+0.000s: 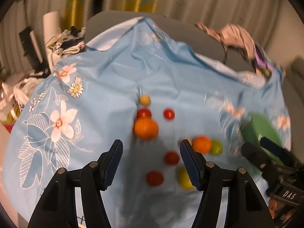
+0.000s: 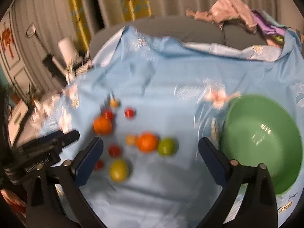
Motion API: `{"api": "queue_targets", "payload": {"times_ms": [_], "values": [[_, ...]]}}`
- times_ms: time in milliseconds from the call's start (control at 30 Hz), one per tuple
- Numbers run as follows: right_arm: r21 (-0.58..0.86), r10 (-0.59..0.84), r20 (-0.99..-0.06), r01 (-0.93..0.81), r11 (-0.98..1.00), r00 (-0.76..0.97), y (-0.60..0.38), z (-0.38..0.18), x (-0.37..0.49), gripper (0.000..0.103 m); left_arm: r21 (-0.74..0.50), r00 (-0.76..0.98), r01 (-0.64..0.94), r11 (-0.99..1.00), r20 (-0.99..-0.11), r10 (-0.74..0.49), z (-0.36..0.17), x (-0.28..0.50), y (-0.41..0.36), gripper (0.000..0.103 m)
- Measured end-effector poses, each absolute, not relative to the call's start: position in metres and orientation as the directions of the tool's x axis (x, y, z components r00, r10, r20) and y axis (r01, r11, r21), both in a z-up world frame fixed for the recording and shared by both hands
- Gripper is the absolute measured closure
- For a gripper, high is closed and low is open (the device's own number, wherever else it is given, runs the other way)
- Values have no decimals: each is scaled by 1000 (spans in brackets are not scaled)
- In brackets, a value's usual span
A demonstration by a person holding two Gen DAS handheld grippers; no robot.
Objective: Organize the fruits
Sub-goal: 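Move left tool toward large orange while right tool approaches another orange, then close left tool on large orange while right tool closes on second orange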
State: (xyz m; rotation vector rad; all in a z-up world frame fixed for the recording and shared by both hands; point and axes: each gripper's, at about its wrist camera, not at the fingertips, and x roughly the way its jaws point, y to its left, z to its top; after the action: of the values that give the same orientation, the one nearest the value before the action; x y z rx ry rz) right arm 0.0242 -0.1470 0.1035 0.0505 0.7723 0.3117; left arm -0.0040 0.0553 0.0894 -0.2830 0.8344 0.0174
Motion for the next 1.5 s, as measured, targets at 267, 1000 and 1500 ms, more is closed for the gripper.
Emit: {"api": "queue_targets", "payload": {"times_ms": [267, 1000, 1500], "values": [[284, 362, -704, -225, 932, 611, -145, 95, 68, 36, -261, 691, -117, 958, -715, -110, 100, 25, 49, 42], [232, 358, -851, -336, 913, 385, -112, 24, 96, 51, -81, 492, -212, 974, -870, 35, 30, 93, 46, 56], [144, 290, -863, -350, 926, 413, -105, 14, 93, 50, -50, 479, -229, 972, -875, 68, 29, 91, 36, 45]]}}
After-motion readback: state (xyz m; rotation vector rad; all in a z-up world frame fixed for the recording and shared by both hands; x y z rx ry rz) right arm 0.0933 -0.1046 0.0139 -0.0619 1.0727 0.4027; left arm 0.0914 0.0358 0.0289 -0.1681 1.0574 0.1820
